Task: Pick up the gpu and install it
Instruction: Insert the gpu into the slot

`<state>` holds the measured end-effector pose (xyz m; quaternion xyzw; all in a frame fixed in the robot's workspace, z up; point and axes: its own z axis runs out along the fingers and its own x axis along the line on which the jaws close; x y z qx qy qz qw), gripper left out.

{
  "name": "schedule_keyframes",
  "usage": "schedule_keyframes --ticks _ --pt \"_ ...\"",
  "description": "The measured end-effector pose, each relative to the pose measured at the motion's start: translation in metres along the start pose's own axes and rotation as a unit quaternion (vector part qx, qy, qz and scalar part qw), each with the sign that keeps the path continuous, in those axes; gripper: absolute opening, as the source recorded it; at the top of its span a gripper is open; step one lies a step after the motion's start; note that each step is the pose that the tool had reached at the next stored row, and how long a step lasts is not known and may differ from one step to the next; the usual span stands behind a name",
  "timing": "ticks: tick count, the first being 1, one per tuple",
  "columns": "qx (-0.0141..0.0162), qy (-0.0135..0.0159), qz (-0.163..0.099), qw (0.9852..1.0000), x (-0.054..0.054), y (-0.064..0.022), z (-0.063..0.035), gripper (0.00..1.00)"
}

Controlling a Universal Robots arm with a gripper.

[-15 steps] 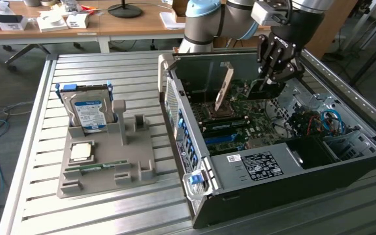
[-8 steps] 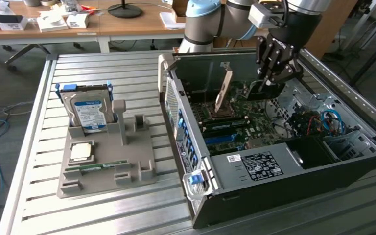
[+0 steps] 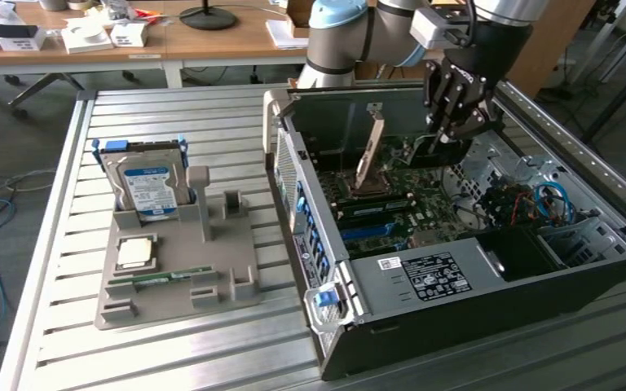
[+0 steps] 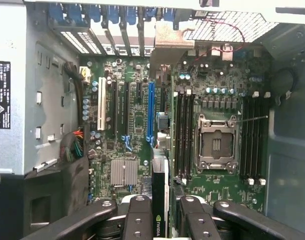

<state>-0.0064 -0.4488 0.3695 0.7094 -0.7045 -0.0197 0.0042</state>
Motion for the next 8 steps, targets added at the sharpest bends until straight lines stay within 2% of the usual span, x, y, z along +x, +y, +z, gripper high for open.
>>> schedule_keyframes --ticks 4,8 --pt "-0.0001 0.0001 0.000 1.0000 0.0000 0.0043 0.0017 0.26" --pt "0.0000 0.0001 0.000 1.0000 0.0000 0.0044 0.0018 0.26"
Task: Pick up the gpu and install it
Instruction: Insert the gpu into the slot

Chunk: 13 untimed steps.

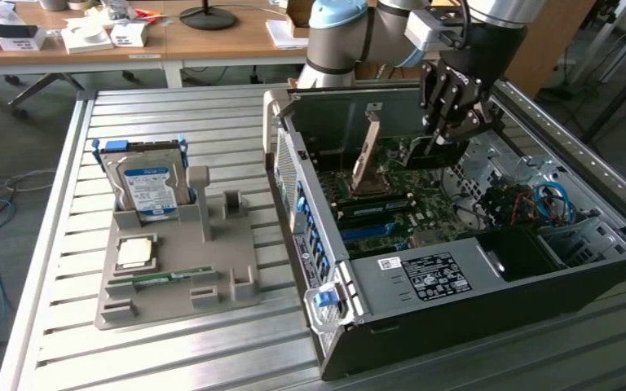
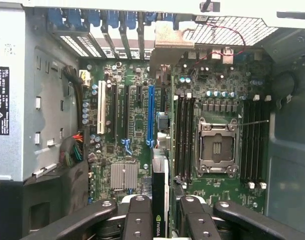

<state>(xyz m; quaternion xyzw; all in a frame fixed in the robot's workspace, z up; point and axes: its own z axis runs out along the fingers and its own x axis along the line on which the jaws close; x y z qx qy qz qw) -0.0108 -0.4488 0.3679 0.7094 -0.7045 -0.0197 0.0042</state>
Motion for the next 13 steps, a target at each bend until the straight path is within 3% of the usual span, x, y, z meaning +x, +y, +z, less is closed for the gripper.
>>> schedule_keyframes --ticks 13 --pt "0.0001 -0.0007 0.000 1.0000 0.000 -0.0007 0.0203 0.26"
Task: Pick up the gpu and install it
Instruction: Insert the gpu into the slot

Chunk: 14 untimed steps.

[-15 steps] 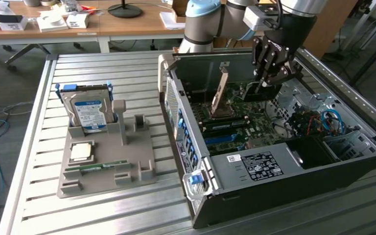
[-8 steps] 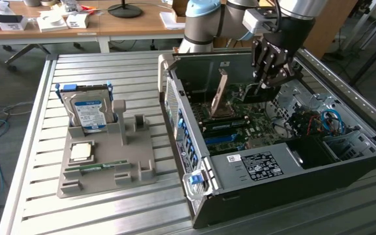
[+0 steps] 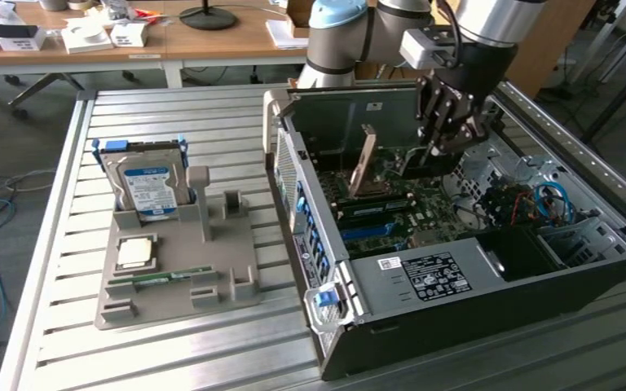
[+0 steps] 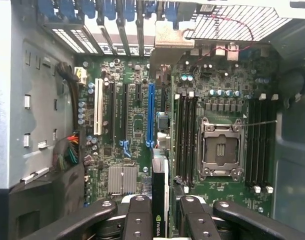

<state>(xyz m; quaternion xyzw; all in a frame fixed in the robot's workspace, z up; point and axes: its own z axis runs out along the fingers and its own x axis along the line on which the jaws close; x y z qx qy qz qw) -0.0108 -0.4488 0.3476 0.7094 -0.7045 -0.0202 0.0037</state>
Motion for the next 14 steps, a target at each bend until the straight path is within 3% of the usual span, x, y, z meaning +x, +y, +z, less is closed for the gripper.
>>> schedule_keyframes --ticks 14 --pt "0.0000 0.0000 0.000 1.0000 0.000 -0.0007 0.0207 0.26"
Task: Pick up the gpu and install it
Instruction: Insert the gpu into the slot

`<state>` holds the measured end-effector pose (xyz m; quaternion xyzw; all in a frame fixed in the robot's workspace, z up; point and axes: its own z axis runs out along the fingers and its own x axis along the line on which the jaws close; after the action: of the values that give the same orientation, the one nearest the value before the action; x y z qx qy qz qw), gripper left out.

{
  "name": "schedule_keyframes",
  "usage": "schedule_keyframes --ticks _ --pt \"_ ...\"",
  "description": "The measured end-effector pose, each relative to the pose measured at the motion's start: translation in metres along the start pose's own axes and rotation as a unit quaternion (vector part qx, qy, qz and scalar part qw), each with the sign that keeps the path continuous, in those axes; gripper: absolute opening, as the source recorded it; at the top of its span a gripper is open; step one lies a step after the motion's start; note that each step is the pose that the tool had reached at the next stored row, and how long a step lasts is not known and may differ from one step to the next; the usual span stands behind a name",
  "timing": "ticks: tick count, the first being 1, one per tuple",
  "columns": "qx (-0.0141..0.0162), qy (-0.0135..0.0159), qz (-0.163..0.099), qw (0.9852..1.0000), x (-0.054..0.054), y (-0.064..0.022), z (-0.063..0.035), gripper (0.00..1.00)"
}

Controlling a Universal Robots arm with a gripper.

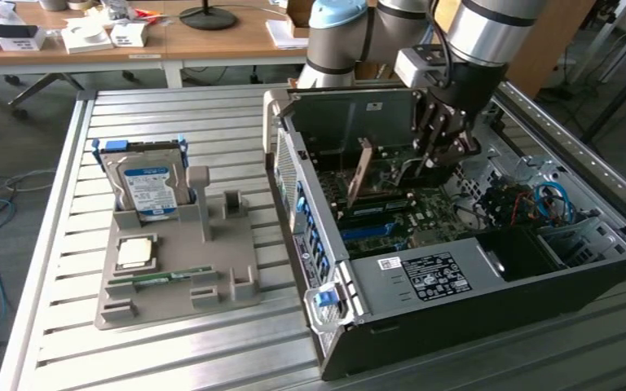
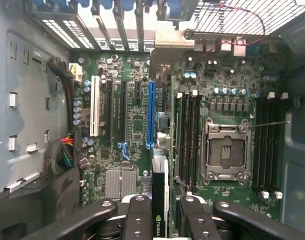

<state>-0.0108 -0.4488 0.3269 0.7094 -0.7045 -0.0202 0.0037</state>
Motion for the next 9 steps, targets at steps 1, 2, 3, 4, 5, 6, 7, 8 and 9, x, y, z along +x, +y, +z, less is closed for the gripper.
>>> schedule_keyframes --ticks 1,2,3,4,5,6,7,8,9 --pt "0.0000 0.0000 0.000 1.0000 0.0000 0.0000 0.0012 0.26" --pt "0.0000 0.0000 0.000 1.0000 0.0000 -0.0001 0.0023 0.26" --pt "0.0000 0.0000 0.000 1.0000 0.0001 -0.0001 0.0035 0.26" --pt "0.0000 0.0000 0.000 1.0000 0.0001 -0.0001 0.0047 0.26" --pt "0.0000 0.0000 0.000 1.0000 0.0001 -0.0002 0.0060 0.26" --pt "0.0000 0.0000 0.000 1.0000 0.0001 -0.0002 0.0072 0.26" --pt "0.0000 0.0000 0.000 1.0000 0.0002 -0.0003 0.0083 0.26" --pt "0.0000 0.0000 0.000 1.0000 0.0002 -0.0003 0.0095 0.26" --pt "0.0000 0.0000 0.000 1.0000 0.0002 -0.0003 0.0107 0.26"
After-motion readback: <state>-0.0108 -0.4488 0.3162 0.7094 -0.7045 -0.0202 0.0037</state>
